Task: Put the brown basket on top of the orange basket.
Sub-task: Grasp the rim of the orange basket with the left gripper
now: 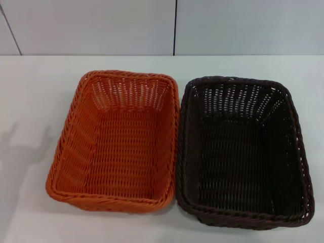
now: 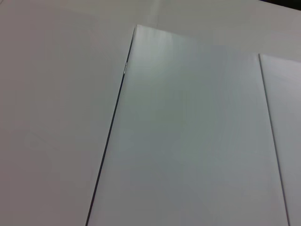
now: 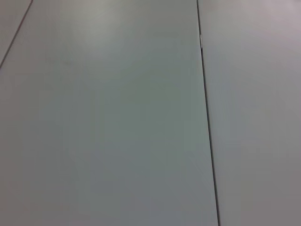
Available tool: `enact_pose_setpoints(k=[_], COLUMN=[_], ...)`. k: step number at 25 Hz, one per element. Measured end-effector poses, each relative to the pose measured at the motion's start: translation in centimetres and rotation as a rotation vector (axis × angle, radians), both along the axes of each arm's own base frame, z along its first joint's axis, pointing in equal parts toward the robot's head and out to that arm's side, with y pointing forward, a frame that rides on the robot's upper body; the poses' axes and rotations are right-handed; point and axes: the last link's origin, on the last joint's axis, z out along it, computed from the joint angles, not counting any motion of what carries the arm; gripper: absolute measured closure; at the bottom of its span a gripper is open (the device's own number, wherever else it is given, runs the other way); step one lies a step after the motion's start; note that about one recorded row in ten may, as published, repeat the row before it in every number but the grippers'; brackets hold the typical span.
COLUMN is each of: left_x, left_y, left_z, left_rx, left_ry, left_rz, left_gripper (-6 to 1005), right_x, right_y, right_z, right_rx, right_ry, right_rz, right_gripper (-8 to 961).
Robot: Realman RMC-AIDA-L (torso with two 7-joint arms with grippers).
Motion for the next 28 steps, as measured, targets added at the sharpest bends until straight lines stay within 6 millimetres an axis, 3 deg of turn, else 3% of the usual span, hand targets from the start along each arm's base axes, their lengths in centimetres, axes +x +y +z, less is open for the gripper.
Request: enact_pose_setpoints(k=[17, 28], left_x=[0.5, -0.1], left_y=[3.1, 7.2], left_z=[1.1, 5.0], left_rx=[-0.073, -0.384], left_ry=[-0.098, -0.227], left_rz=[-0.051, -0.119], left_gripper=[191, 194], right_x=[0.4, 0.4], right_y=[0.7, 0.8], right_z=[0.0, -0.1], right_rx=[-0.046, -0.070], right_ry=[0.086, 0.129], right_rz=[-0.008, 0.012], right_gripper=[274, 274])
